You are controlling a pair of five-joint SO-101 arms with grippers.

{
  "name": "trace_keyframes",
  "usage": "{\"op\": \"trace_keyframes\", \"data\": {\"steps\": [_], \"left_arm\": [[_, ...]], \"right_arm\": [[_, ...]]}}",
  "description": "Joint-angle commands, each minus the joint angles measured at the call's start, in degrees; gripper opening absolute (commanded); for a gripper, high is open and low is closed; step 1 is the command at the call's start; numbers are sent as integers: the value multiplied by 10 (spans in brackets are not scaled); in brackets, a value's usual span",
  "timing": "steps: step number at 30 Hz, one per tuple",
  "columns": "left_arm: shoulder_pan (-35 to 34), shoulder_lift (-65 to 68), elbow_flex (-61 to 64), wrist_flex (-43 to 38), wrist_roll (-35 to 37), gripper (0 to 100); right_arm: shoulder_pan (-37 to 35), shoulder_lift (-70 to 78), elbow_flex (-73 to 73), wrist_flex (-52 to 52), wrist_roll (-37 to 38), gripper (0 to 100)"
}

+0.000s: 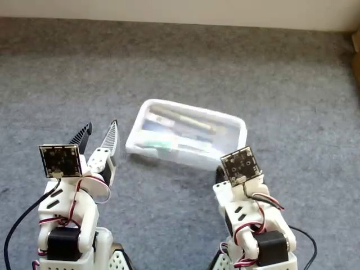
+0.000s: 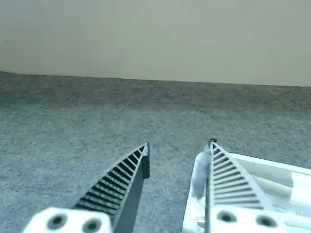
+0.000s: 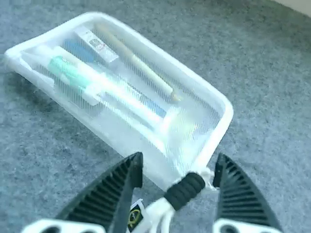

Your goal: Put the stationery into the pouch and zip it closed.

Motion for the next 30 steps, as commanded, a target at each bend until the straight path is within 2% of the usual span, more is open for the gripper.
{"op": "trace_keyframes", "data": {"steps": [1, 6, 9, 14, 17, 22, 26, 30], "left_arm": [[-5, -3, -3, -13, 5, 189], [-6, -5, -6, -13, 6, 189], [-7, -6, -7, -12, 6, 177], [-6, -6, -8, -14, 3, 48], [-6, -6, -15, -12, 3, 7], [-5, -6, -35, 11, 3, 6], [-5, -6, -52, 39, 3, 6], [-5, -6, -55, 44, 3, 6]], "right_arm": [[5, -3, 15, -31, -12, 220], [5, -3, 35, -31, -12, 176], [5, -3, 35, -31, -12, 118], [5, -3, 35, -31, -12, 15], [10, -4, 34, -31, -12, 8], [53, -4, 33, -31, -16, 6], [56, -4, 35, -31, -18, 6], [57, -4, 33, -31, -50, 6]]}}
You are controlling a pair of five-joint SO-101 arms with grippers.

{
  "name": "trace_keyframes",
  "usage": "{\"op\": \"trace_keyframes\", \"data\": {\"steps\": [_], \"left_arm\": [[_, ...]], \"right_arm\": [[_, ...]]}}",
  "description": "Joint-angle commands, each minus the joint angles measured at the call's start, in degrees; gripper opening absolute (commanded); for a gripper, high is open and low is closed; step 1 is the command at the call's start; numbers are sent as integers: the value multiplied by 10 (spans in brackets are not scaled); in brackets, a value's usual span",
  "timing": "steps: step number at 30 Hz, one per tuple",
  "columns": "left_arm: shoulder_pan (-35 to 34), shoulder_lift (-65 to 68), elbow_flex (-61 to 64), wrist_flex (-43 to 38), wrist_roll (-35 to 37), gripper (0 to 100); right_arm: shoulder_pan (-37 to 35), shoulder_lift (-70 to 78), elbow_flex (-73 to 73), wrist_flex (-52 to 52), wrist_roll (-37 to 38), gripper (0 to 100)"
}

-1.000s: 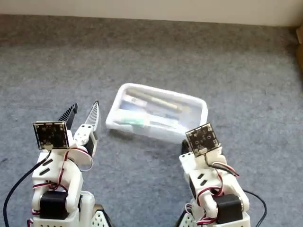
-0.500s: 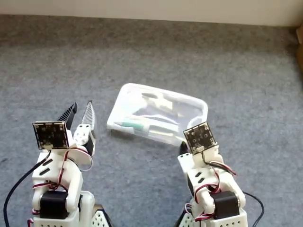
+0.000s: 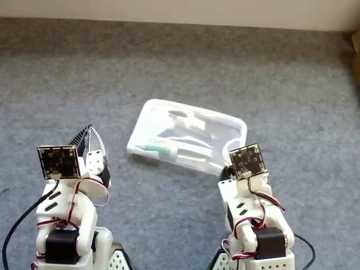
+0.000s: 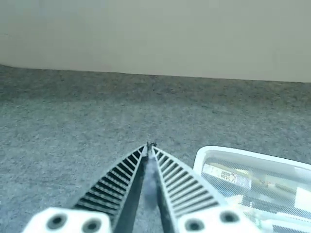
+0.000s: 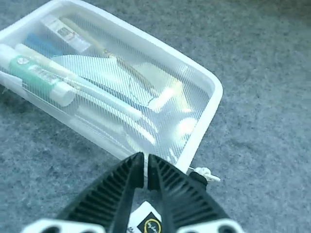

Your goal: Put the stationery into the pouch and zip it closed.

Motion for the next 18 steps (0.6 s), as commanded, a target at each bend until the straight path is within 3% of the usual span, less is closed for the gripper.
{"op": "trace_keyframes", "data": {"steps": [1, 18], "left_arm": [[-1, -3, -34, 5, 3, 6], [-1, -4, -33, 3, -17, 6]], "right_arm": [[7, -4, -7, -15, -27, 6], [8, -5, 31, -67, -31, 5]]}}
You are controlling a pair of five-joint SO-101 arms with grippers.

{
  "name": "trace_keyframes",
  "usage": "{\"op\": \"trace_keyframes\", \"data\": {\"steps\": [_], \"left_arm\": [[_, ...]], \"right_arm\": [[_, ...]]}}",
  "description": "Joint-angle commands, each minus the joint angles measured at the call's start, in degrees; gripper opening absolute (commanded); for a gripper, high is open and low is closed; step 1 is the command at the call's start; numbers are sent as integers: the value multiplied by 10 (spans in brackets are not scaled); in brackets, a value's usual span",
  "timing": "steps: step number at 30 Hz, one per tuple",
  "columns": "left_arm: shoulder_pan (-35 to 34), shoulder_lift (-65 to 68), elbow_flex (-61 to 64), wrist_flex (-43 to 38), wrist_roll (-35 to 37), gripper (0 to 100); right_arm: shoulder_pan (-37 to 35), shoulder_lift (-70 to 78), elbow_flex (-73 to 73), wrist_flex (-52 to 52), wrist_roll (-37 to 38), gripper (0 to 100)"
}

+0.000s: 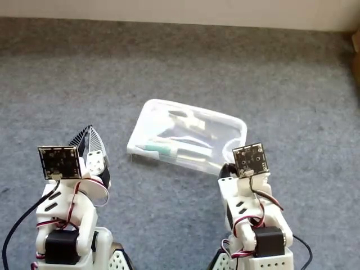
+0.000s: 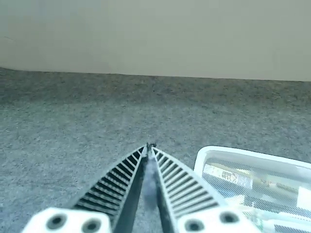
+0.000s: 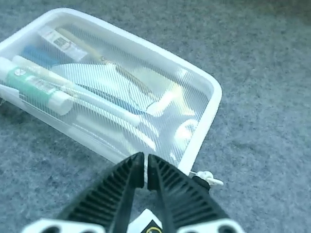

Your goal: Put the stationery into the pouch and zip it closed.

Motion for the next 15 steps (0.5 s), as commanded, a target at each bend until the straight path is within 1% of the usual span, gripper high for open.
{"op": "trace_keyframes", "data": {"steps": [1, 7, 11, 15], "left_arm": [[-1, -4, -29, -1, -8, 6], [-3, -4, -29, -2, -9, 7], [-4, -4, -7, 1, -9, 7], [-4, -4, 29, 2, -9, 7]], "right_arm": [[7, -5, 18, -43, -4, 5], [7, -5, 23, -46, -4, 5], [7, -5, 23, -46, -1, 6], [7, -4, 25, -74, 0, 7]]}}
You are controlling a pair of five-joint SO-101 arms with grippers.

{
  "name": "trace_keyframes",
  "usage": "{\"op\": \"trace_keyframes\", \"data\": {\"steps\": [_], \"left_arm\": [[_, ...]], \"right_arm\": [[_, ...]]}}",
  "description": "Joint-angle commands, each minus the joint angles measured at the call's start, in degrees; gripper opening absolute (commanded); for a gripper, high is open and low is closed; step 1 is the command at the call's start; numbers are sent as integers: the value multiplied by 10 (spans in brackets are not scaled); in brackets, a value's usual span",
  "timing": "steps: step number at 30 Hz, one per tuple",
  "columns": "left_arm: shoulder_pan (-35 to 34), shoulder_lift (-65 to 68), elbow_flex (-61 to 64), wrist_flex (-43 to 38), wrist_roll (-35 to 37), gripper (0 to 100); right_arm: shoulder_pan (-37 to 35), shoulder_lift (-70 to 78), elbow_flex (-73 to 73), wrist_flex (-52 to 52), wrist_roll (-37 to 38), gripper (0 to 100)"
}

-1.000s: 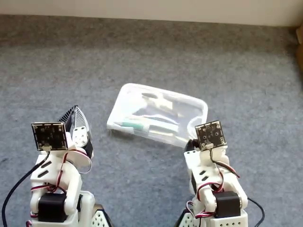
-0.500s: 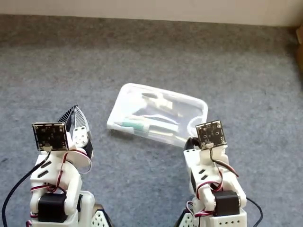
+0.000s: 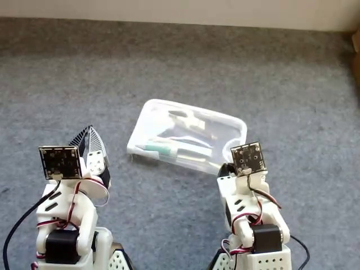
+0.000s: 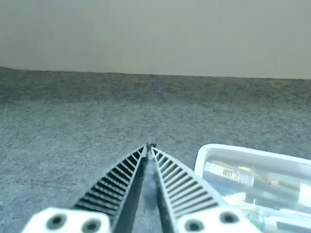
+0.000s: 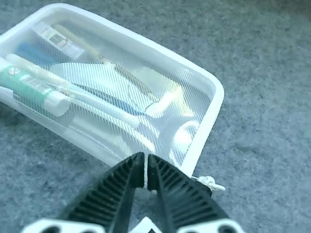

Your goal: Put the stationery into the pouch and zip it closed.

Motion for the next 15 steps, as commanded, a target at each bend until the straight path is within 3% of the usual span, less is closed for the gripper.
{"op": "trace_keyframes", "data": {"steps": [1, 10, 15], "left_arm": [[-4, -3, 35, 0, -6, 7], [-5, -2, 157, -2, -8, 7], [-4, 1, 222, 2, -96, 7]], "right_arm": [[6, -10, -6, -36, 0, 7], [7, -10, 134, -39, 0, 7], [32, -9, 175, -31, -4, 6]]}}
